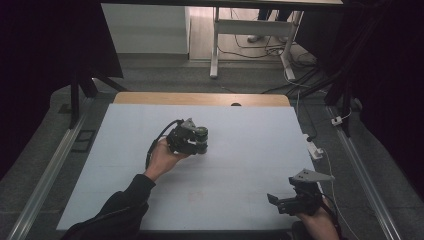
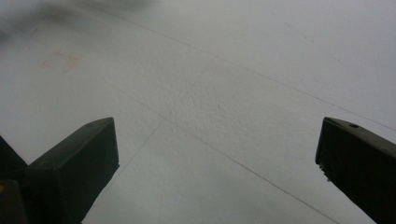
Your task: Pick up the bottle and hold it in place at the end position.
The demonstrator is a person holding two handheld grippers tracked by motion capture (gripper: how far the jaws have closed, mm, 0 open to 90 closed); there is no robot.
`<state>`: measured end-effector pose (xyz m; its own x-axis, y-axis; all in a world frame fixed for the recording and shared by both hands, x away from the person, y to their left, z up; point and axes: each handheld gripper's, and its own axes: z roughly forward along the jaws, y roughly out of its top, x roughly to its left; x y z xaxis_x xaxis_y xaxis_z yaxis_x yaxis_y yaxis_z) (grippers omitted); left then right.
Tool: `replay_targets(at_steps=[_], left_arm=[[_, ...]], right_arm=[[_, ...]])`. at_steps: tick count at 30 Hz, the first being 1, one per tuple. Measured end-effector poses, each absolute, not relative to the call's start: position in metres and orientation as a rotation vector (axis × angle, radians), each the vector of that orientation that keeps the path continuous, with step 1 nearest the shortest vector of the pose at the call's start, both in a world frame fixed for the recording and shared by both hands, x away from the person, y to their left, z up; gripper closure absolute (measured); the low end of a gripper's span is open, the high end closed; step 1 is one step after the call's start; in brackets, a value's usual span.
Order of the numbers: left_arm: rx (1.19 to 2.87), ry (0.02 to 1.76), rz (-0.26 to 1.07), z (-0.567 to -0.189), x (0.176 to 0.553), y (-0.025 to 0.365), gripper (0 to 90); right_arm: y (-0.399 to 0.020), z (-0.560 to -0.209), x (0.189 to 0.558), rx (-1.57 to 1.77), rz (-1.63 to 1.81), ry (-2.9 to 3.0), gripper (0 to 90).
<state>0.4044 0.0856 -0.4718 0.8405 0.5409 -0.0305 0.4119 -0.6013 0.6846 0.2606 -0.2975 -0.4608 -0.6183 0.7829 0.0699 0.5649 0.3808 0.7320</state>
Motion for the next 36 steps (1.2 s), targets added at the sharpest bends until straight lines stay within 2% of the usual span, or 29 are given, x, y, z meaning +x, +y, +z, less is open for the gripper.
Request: replay_targets(at_steps=[16,36], left_arm=[[2.324,0.708,0.220,-0.495,0.406,0.080,53.4],[2.321,0.714,0.215,-0.501,0.405,0.083,53.4]], right_arm=[[-0.298,-0.461,0.260,1.178,1.082,2.360,0.0],[-0.297,-0.460,0.258,1.164,1.080,2.349,0.0]])
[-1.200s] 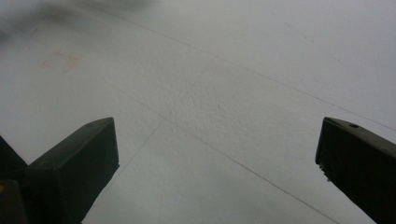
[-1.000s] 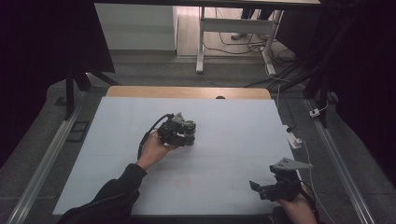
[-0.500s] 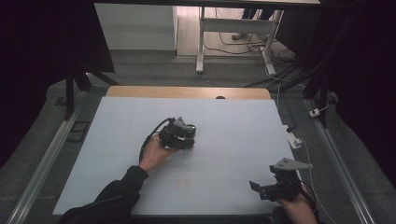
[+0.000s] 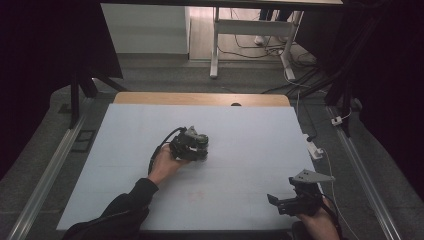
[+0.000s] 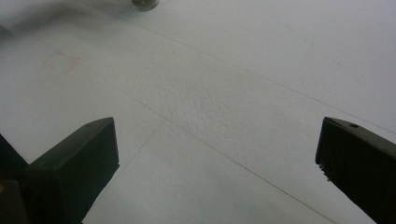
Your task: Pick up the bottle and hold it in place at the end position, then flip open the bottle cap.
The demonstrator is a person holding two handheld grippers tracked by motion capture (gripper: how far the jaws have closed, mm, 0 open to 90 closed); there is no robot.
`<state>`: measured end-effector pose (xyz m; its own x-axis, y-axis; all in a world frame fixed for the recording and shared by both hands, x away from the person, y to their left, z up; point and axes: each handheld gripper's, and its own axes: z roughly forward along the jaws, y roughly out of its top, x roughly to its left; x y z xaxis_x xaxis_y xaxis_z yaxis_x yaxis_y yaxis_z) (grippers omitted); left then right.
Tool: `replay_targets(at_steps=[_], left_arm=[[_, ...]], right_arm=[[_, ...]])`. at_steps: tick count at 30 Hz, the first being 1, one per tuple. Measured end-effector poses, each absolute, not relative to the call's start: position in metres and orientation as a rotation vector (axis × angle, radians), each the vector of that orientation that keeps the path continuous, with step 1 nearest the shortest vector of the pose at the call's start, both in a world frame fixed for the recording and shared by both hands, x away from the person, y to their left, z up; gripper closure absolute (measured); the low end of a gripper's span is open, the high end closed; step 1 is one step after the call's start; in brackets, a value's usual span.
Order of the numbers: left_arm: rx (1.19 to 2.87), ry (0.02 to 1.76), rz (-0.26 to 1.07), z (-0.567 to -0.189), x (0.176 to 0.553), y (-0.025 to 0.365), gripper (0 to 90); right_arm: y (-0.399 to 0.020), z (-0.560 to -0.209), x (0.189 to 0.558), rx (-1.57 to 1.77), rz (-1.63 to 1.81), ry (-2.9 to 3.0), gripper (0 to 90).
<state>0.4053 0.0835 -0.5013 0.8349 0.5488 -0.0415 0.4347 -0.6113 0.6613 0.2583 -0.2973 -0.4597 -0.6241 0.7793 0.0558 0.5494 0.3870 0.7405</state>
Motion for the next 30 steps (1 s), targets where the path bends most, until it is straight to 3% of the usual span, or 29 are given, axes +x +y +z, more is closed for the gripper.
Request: replay_targets(at_steps=[16,30], left_arm=[[2.313,0.715,0.223,-0.503,0.404,0.084,53.5],[2.308,0.720,0.221,-0.503,0.404,0.084,53.5]], right_arm=[[-0.278,-0.442,0.266,1.121,1.193,2.336,0.0],[-0.226,-0.433,0.293,0.952,1.218,2.451,0.0]])
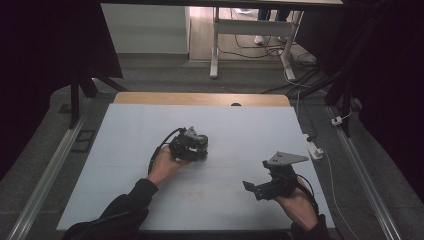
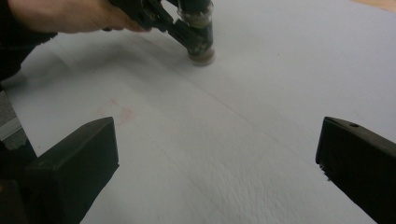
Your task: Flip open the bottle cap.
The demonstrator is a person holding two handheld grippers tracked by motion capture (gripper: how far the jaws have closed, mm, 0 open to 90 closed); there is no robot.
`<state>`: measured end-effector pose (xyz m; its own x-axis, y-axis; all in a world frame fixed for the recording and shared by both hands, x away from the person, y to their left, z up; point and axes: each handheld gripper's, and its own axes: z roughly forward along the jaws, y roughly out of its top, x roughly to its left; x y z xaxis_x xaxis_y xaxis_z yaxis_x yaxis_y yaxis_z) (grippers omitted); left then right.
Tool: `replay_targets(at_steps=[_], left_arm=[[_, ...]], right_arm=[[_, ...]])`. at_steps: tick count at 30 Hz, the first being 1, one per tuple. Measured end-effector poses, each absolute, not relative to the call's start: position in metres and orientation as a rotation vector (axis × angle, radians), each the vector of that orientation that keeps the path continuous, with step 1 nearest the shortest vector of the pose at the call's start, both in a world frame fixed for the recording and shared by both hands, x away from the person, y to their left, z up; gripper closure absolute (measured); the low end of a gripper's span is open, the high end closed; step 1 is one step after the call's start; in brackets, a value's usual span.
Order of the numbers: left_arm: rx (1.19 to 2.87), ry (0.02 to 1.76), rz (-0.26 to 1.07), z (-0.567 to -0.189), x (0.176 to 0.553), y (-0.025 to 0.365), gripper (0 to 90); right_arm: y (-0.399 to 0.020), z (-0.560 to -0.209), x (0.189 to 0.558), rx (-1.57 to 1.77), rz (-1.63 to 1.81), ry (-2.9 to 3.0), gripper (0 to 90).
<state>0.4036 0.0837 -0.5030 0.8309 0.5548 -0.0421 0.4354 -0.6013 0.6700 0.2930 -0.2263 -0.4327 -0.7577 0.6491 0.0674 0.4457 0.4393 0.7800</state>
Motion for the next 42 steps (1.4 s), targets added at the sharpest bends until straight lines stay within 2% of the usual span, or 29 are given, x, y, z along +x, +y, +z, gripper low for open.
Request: replay_targets(at_steps=[24,36,39,42], left_arm=[[2.299,0.725,0.223,-0.504,0.403,0.084,53.5],[2.302,0.724,0.228,-0.504,0.403,0.084,53.5],[2.304,0.723,0.227,-0.504,0.403,0.084,53.5],[2.305,0.722,0.227,-0.504,0.403,0.084,53.5]], right_arm=[[-0.141,-0.440,0.346,0.798,1.177,2.547,0.0],[-0.114,-0.453,0.377,0.818,1.124,2.552,0.7],[-0.112,-0.455,0.381,0.811,1.112,2.541,11.9],[-0.113,-0.454,0.383,0.808,1.139,2.547,34.3]])
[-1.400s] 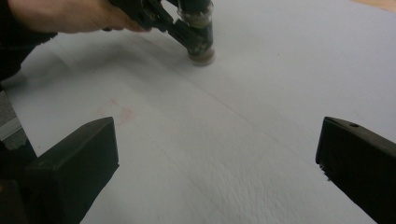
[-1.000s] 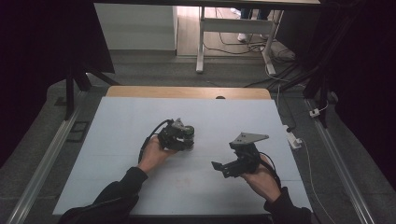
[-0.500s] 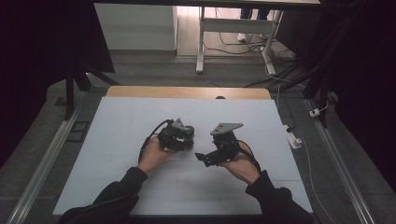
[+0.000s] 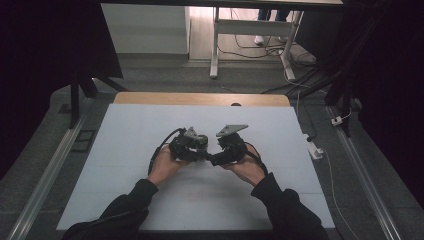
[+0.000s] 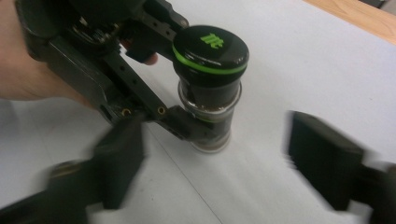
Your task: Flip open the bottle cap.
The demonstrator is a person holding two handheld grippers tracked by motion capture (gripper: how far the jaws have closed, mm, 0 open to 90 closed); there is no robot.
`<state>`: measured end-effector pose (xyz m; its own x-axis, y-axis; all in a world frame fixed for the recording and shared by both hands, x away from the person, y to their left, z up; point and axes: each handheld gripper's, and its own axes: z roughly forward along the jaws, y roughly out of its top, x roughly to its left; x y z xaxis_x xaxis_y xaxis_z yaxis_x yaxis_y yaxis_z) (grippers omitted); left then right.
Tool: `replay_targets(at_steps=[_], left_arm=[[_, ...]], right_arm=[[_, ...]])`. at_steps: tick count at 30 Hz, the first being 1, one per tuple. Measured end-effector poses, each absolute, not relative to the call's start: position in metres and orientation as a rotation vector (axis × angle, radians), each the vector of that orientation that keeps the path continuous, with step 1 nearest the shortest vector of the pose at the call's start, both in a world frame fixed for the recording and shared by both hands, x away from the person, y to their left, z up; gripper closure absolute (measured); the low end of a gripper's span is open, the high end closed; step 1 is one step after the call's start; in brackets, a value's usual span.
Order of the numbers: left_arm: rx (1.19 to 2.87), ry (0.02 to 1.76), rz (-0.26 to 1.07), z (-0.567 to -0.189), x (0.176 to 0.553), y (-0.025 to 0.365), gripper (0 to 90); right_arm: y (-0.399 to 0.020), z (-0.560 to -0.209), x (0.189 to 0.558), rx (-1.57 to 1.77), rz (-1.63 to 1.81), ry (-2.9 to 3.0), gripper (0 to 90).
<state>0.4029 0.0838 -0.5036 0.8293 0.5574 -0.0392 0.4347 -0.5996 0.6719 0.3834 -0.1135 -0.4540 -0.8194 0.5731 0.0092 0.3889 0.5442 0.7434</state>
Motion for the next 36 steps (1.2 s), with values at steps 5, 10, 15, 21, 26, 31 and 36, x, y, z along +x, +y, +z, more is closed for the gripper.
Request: replay_targets(at_steps=[5,10,15,21,26,31,36], left_arm=[[2.304,0.723,0.228,-0.504,0.403,0.084,53.5],[2.305,0.724,0.229,-0.504,0.403,0.084,53.5],[2.299,0.732,0.222,-0.504,0.403,0.084,53.5],[2.305,0.728,0.228,-0.504,0.403,0.083,53.5],[2.306,0.728,0.230,-0.504,0.403,0.083,53.6],[2.304,0.728,0.231,-0.504,0.402,0.083,53.6],[2.306,0.728,0.235,-0.504,0.402,0.083,53.6]], right_arm=[[-0.112,-0.453,0.388,0.799,1.144,2.592,64.2],[-0.108,-0.457,0.392,0.792,1.143,2.622,85.8],[-0.104,-0.460,0.393,0.790,1.125,2.636,89.4],[-0.104,-0.456,0.391,0.787,1.154,2.628,89.4],[-0.104,-0.451,0.388,0.777,1.178,2.630,89.5],[-0.103,-0.447,0.386,0.768,1.196,2.626,89.5],[-0.101,-0.447,0.387,0.771,1.191,2.627,89.5]])
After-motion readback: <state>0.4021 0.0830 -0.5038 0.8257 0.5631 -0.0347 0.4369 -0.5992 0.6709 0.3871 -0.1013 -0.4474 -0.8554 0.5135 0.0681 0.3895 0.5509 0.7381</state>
